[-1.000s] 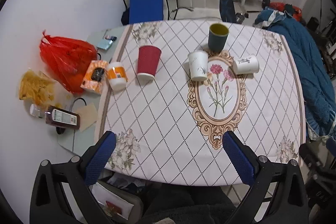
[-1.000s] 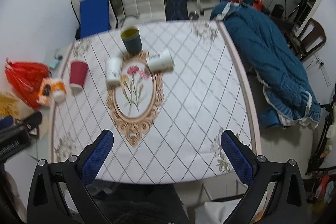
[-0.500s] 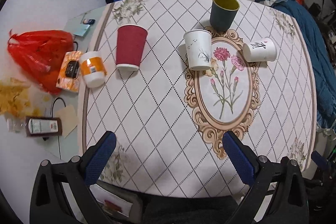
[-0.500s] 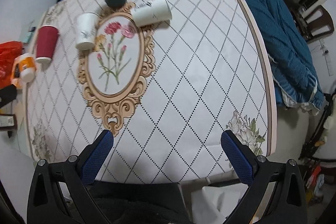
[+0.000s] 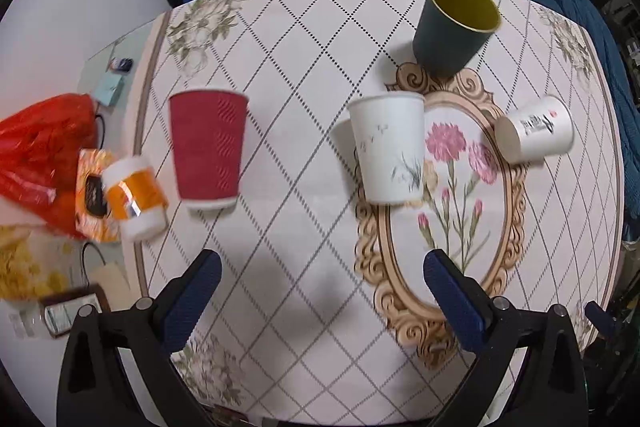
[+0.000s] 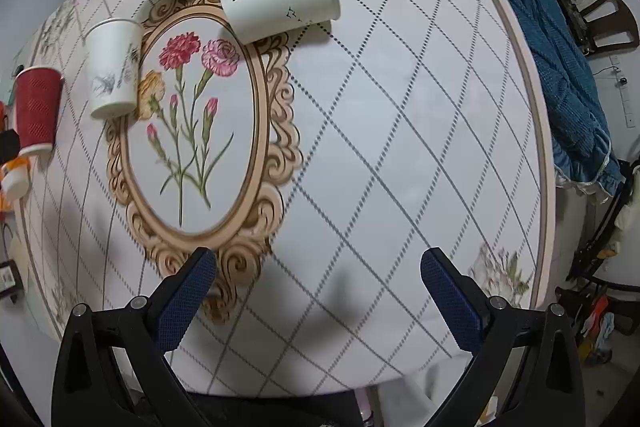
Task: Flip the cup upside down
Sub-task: 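Move the left tool toward the upright white printed paper cup, then close the left gripper on the white cup and lift it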
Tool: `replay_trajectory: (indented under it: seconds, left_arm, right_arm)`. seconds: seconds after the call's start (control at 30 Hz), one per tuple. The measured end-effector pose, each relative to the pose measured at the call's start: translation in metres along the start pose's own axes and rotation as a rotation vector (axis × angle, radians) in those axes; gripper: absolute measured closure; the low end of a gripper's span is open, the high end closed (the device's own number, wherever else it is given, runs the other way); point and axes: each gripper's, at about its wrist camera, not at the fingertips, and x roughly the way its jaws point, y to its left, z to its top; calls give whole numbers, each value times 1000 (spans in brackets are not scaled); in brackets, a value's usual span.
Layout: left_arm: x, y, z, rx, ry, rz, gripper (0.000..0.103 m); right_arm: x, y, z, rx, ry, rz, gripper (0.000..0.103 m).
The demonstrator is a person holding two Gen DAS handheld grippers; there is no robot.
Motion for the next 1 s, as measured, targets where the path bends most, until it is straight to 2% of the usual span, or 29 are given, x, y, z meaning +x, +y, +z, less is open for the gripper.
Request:
replay_trajectory:
  seconds: [0.33, 0.5, 0.77, 0.93, 1.0]
  left_arm:
    - [56, -6, 59, 8, 106, -51, 0]
    - [77, -13, 73, 13, 147, -89, 0]
    - [95, -26, 80, 50, 162, -106, 0]
    - [104, -33, 83, 76, 164, -104, 18]
    - [107, -36, 84, 85, 166, -106, 37]
  right_arm:
    - [28, 6, 42, 1, 65, -46, 0]
    - [32, -2, 53, 24, 80, -66, 0]
    - [36, -9, 65, 48, 91, -74, 0]
    - [37, -10, 68, 52, 92, -76, 0]
    - [37, -10, 70, 52, 91, -76, 0]
